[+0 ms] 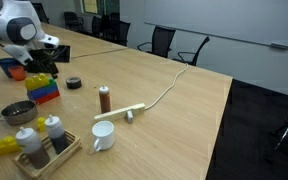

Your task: Take the first yellow lego from the top and place it on the green and blue lego

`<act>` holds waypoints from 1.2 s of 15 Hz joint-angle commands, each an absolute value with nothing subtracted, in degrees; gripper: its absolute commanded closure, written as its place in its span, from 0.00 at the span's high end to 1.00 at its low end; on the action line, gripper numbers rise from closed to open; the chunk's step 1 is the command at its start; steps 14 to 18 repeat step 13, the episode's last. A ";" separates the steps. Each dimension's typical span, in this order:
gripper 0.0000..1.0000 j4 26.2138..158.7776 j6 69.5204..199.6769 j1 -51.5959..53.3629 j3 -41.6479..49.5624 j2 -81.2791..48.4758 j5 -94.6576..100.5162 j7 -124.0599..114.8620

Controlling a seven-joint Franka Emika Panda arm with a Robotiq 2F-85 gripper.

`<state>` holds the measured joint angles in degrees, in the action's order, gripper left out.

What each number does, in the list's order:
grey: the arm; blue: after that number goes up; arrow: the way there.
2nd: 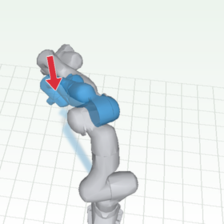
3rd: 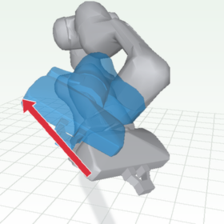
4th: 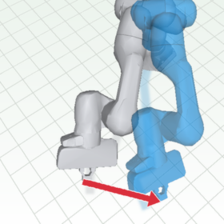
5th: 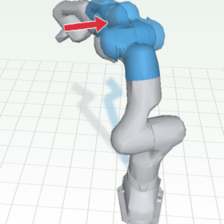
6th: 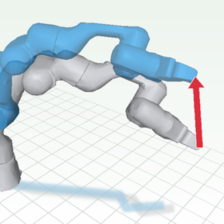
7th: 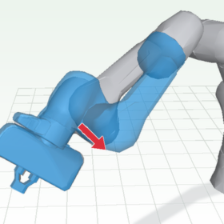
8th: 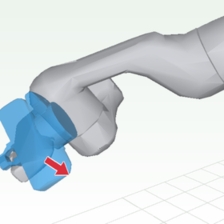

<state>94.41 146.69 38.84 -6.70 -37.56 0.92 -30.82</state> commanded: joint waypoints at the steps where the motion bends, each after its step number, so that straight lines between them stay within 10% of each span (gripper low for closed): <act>1: 1.00 102.81 153.32 36.92 -6.95 -32.39 -0.59 -30.28; 18: 1.00 109.12 154.10 34.47 -7.41 -29.77 0.74 -28.43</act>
